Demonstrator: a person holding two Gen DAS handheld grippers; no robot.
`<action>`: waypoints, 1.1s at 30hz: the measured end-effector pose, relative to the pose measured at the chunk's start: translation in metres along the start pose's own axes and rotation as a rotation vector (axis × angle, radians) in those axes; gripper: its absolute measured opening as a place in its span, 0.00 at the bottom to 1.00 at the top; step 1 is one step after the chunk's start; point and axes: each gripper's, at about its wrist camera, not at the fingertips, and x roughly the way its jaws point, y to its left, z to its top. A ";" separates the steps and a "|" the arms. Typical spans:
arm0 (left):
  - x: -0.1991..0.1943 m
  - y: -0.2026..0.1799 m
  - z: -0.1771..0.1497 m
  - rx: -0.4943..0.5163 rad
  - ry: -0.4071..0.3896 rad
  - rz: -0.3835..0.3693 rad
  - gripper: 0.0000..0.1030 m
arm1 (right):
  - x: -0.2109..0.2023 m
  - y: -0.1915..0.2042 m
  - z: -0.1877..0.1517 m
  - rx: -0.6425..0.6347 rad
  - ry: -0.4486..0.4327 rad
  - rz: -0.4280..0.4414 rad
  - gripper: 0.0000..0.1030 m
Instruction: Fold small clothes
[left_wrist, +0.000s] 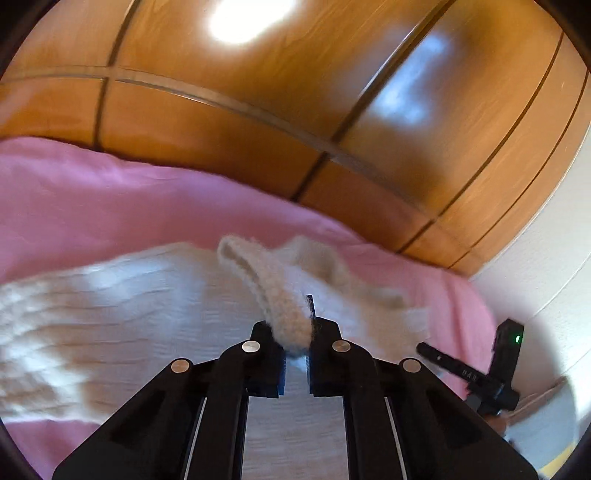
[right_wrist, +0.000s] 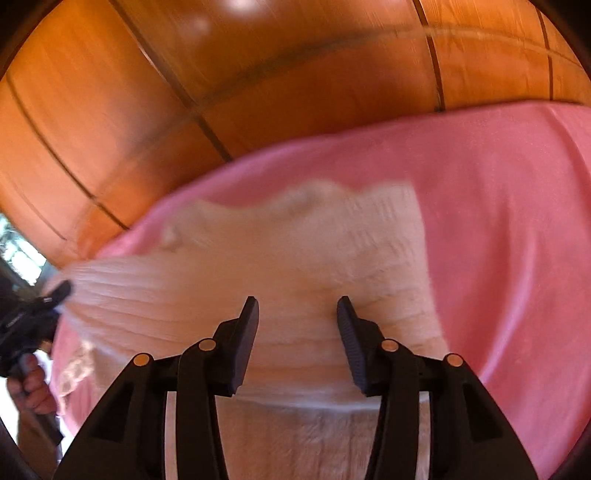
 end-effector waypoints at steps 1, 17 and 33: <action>0.009 0.005 -0.004 0.005 0.029 0.050 0.08 | 0.008 -0.001 -0.006 -0.009 0.012 -0.029 0.42; -0.049 0.091 -0.077 -0.261 0.018 0.176 0.60 | -0.025 0.052 -0.052 -0.229 -0.093 -0.158 0.88; -0.226 0.275 -0.171 -0.969 -0.375 0.289 0.53 | -0.011 0.083 -0.120 -0.311 -0.028 -0.089 0.93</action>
